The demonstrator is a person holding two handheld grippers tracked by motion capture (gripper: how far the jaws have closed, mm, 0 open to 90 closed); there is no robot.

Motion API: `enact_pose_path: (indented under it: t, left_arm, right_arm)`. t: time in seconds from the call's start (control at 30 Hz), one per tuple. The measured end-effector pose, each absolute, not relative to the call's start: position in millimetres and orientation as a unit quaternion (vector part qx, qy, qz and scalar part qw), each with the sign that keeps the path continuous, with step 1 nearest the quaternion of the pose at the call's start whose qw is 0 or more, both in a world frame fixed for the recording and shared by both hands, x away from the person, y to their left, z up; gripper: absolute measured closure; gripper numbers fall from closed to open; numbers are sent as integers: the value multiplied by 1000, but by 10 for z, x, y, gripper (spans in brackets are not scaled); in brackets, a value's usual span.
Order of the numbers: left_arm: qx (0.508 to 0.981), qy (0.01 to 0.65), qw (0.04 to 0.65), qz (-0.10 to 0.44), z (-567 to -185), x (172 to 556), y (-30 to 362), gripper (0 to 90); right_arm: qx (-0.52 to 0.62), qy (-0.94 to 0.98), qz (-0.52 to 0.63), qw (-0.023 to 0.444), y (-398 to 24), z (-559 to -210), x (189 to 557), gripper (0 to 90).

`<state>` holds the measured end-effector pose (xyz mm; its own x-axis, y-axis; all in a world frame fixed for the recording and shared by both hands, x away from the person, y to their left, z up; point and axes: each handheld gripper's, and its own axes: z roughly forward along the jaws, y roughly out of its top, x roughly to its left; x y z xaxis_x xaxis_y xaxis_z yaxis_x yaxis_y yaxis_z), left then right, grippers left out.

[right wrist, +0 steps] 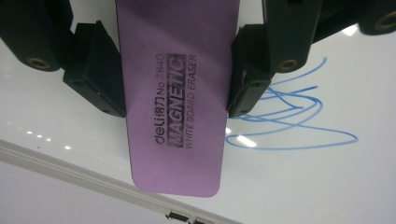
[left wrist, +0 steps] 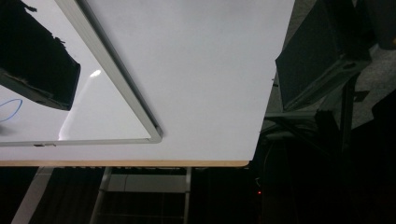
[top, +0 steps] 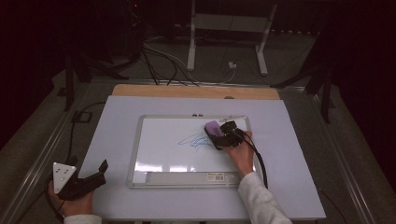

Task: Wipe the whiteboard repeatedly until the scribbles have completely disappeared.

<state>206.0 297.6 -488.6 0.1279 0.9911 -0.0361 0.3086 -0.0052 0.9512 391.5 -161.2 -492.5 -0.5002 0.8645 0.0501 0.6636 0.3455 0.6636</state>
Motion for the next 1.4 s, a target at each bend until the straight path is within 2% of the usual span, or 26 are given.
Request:
enact_pose_path:
  t: [0.2,0.33,0.57,0.67,0.8,1.2,1.4]
  left_arm:
    - [600,541,452,378,-4886,2061,2975,6]
    - [599,541,453,379,-4883,2058,2975,5]
    - [601,542,451,377,-4888,2064,2970,6]
    - [601,542,451,377,-4888,2064,2971,6]
    - [601,542,451,377,-4887,2063,2973,6]
    - [601,542,450,377,-4891,2067,2968,6]
    - [601,542,450,378,-4886,2064,2963,6]
  right_arm:
    - [470,811,305,170,-1567,-4981,3910,403]
    - [479,806,308,160,-1574,-4990,3928,395]
    - [500,785,336,142,-1619,-4993,3975,295]
    - [504,783,336,140,-1625,-4994,4003,317]
    - [502,785,335,137,-1616,-5022,4015,402]
    - [508,782,317,171,-1506,-5019,4025,411]
    - [485,797,322,162,-1386,-5019,3941,412]
